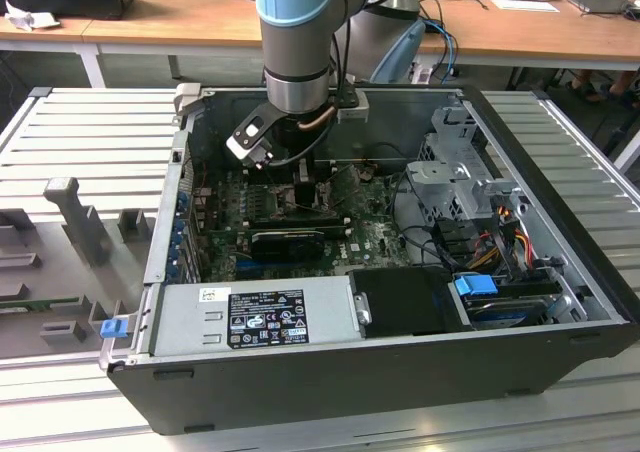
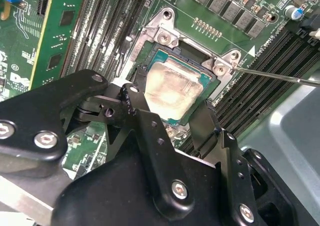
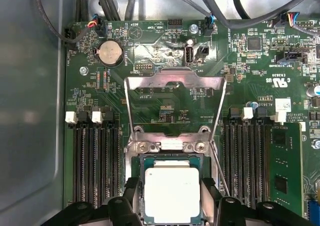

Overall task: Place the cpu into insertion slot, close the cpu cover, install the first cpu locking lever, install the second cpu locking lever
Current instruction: 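Place the cpu into insertion slot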

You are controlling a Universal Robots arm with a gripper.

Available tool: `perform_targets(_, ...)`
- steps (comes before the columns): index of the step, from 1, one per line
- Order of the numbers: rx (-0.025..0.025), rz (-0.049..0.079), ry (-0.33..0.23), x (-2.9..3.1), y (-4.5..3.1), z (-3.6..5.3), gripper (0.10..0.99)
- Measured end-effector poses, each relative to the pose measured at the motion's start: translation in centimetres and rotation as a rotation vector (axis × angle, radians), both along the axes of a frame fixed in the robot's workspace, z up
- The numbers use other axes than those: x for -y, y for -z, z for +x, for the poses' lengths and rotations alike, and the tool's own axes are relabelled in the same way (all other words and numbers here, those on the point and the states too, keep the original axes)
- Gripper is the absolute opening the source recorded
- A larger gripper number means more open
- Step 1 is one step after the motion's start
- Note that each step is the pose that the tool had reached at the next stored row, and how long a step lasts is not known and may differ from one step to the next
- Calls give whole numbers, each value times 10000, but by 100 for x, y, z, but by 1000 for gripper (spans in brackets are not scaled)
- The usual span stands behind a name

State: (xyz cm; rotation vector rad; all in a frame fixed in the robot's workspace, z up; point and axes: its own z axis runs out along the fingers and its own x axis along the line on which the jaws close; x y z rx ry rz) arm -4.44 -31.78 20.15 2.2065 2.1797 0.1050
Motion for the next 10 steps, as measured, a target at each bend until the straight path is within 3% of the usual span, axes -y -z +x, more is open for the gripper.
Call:
perform_targets(6,0,-39,-1,0,-89,0,604)
perform_targets(10,0,-90,0,0,-217,0,592)
